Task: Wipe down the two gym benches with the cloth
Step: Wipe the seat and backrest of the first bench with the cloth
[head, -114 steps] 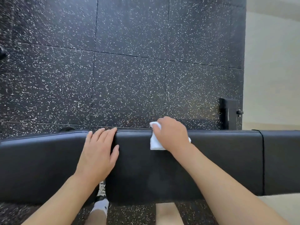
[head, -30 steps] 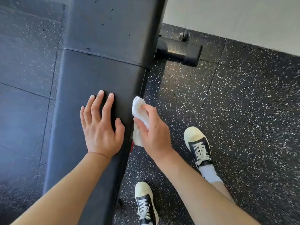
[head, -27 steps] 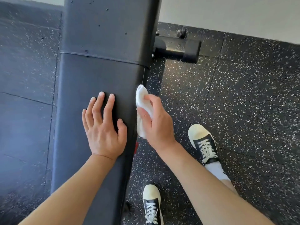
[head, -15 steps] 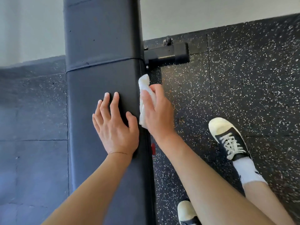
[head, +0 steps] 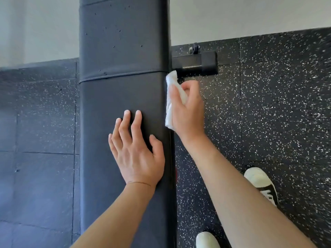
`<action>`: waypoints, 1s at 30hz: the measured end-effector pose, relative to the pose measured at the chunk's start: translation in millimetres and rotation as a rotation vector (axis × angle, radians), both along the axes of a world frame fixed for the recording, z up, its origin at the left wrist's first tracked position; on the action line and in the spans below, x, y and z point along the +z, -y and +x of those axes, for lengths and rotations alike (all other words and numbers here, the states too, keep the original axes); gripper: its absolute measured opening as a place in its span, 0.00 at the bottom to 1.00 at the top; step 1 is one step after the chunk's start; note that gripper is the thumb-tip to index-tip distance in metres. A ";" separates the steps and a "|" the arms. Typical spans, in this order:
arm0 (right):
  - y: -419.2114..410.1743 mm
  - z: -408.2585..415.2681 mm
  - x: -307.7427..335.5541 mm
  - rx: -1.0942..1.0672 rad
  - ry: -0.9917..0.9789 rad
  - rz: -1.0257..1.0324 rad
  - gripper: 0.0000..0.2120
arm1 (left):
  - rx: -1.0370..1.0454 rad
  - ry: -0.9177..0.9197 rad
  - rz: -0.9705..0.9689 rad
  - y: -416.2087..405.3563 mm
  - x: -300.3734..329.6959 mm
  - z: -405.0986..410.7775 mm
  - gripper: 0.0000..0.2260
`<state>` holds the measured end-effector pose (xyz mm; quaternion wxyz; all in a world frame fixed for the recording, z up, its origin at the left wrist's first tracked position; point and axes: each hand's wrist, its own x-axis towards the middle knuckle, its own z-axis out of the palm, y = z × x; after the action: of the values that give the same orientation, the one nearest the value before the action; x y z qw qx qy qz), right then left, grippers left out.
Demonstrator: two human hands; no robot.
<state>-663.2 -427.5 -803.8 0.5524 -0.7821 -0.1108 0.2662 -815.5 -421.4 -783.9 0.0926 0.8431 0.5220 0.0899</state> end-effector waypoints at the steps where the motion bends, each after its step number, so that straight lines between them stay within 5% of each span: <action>1: -9.7 10.8 -2.1 -0.007 -0.010 -0.013 0.12 | 0.001 -0.004 0.001 0.0 -1.1 0.5 0.29; 12: 69.2 -51.1 10.4 0.233 0.036 0.032 0.08 | 0.000 -0.014 -0.005 1.1 -0.9 0.9 0.30; 22: -8.3 15.5 8.2 0.102 0.002 -0.001 0.11 | -0.015 -0.006 0.010 1.1 -1.9 0.7 0.29; 30: 105.5 -92.2 8.0 0.157 0.002 0.003 0.10 | -0.018 0.023 0.036 0.5 -2.9 -0.7 0.29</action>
<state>-755.4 -533.0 -795.8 0.5309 -0.7705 -0.1725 0.3077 -816.2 -421.9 -786.8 0.0845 0.8482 0.5116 0.1082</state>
